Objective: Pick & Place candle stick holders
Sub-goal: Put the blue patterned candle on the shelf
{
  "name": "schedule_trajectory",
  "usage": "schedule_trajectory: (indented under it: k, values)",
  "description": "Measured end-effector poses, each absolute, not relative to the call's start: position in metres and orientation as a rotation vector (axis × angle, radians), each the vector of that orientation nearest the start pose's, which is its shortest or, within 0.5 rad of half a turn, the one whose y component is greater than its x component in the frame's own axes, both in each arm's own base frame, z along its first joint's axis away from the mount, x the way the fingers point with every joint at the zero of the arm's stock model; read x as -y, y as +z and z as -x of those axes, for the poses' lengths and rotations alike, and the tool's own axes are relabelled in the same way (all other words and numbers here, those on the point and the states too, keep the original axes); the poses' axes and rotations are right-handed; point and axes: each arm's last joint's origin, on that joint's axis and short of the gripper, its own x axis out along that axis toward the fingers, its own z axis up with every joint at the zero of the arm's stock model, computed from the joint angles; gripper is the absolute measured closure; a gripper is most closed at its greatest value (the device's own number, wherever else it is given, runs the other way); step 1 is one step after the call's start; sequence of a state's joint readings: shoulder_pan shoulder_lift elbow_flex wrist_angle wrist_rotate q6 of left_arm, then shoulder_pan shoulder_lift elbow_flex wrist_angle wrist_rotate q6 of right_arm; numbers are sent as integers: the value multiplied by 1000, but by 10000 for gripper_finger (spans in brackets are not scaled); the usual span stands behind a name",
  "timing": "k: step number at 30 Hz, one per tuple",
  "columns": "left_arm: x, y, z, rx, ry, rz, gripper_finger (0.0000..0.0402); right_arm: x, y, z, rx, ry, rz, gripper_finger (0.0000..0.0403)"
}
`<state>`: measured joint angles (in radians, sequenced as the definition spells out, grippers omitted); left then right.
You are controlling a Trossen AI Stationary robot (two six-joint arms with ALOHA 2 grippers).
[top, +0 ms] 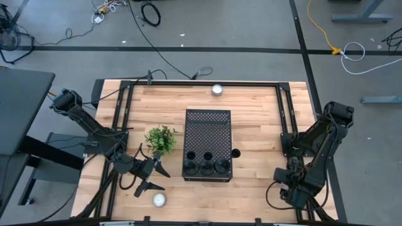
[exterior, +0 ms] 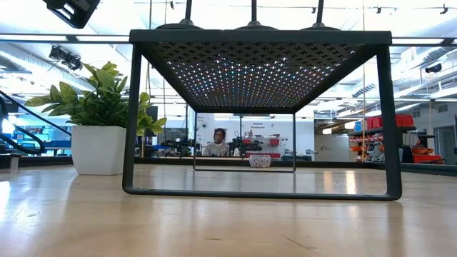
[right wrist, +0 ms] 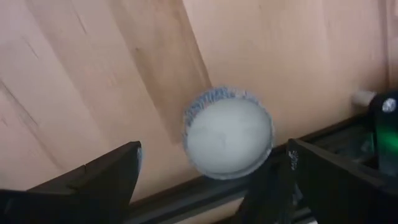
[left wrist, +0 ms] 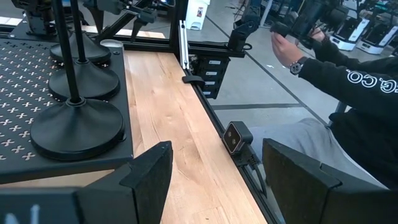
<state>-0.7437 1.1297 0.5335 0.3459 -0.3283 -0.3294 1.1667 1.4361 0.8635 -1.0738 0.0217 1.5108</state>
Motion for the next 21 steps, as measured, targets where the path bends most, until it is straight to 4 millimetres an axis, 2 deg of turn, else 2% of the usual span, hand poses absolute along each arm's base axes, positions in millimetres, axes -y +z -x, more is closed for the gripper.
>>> schedule_trajectory:
  k: [7,14,21]
  values:
    - [153,231,-180,-282,-372,194,154,-208,186,-90,-1523,-303,-348,4]
    - [153,231,-180,-282,-372,195,154,-208,186,-90,-1530,-291,-354,4]
    - [153,231,-180,-282,-372,194,154,-214,187,-95,-1508,-172,-343,5]
